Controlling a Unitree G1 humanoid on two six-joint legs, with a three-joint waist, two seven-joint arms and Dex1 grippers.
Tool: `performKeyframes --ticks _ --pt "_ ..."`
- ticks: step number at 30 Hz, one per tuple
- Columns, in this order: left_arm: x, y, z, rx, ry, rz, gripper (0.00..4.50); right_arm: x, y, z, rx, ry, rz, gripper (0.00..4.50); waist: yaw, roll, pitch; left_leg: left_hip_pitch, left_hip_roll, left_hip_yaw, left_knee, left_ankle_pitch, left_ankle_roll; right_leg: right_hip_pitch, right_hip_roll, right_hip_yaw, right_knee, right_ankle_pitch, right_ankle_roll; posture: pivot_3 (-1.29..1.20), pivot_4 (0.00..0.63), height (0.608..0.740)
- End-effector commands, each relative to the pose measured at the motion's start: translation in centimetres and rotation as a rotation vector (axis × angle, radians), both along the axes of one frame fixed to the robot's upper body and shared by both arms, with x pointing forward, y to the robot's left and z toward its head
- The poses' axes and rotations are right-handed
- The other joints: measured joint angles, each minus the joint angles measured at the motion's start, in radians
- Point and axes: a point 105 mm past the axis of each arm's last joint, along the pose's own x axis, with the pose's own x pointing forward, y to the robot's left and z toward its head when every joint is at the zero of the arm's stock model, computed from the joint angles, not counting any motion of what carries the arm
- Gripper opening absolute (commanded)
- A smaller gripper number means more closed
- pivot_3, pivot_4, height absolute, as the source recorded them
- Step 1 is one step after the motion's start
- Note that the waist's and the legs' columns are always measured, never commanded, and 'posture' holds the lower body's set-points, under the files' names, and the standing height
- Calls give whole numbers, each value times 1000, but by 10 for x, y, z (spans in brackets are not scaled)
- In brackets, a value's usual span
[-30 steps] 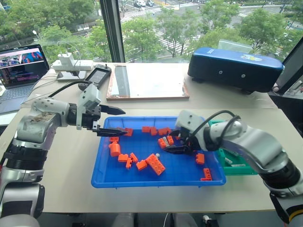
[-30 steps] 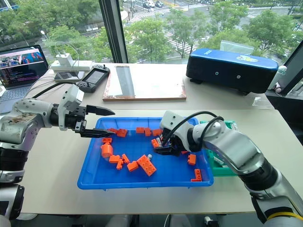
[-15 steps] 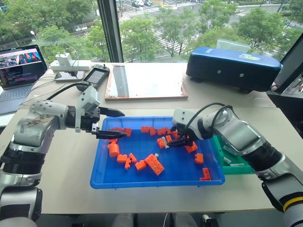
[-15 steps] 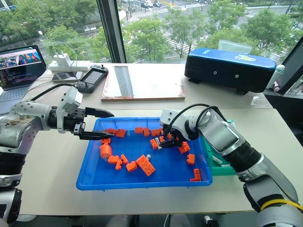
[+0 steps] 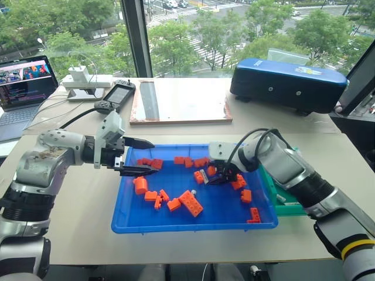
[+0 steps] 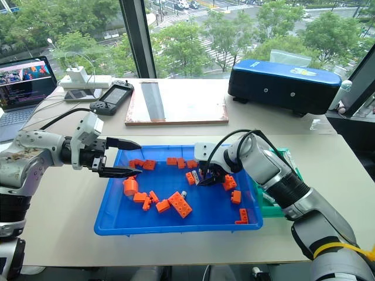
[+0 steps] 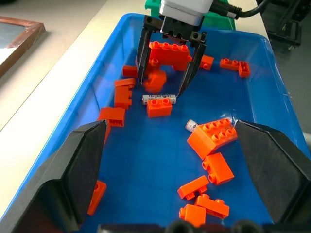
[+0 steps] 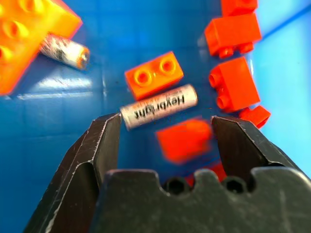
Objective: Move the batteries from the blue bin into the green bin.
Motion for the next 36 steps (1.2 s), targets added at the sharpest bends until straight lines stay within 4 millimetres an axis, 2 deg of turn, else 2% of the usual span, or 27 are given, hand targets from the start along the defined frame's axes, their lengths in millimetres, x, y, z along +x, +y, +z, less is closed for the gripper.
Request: performKeyframes --ticks 1,9,10,11,14,18,25,26,27,32,36 --pt "-4 1 10 -1 -48 -2 4500 8 1 6 -33 -36 38 3470 0 0 0 0 0 0 0 0 0 0 0 0 0 0 0 0 150 732" --pt "-6 2 9 2 -51 8 4500 6 -3 5 -49 -2 54 3470 0 0 0 0 0 0 0 1 -1 0 0 0 1 0 0 0 150 732" --pt "-6 2 9 3 -53 9 4500 4 -4 7 -46 7 52 2965 0 0 0 0 0 0 0 1 -1 0 0 0 1 0 0 0 150 732" --pt "-5 2 9 3 -53 9 4500 2 -5 9 -44 11 52 2828 0 0 0 0 0 0 0 1 -1 0 0 0 1 0 0 0 150 732" --pt "-4 1 8 5 -55 9 4500 1 -4 17 -15 -3 40 2050 0 0 0 0 0 0 0 1 -1 0 0 0 1 0 0 0 150 732" --pt "-2 0 7 8 -57 5 4500 2 5 32 62 -31 17 2050 1 0 0 0 0 0 0 1 -1 0 0 0 1 0 0 0 150 732" --pt "0 -3 8 10 -61 -3 4500 6 12 39 116 -10 -46 2050 0 0 0 0 0 0 0 1 -1 0 0 0 1 0 0 0 150 732" --pt "0 -3 8 11 -62 -2 4500 6 12 40 117 -6 -53 2555 0 0 0 0 0 0 0 1 -1 0 0 0 1 0 0 0 150 732" --pt "0 -3 8 12 -63 -1 4500 4 12 41 116 4 -56 2688 0 0 0 0 0 0 0 1 -1 0 0 0 1 0 0 0 150 732" --pt "0 0 7 20 -63 7 4500 -2 13 40 111 23 -101 4367 1 0 0 0 0 0 0 1 -1 0 0 0 1 0 0 0 150 732" --pt "0 0 7 19 -64 7 4500 -4 18 38 146 66 -167 4367 0 0 0 0 0 0 0 1 -1 0 0 0 1 0 0 0 150 732"
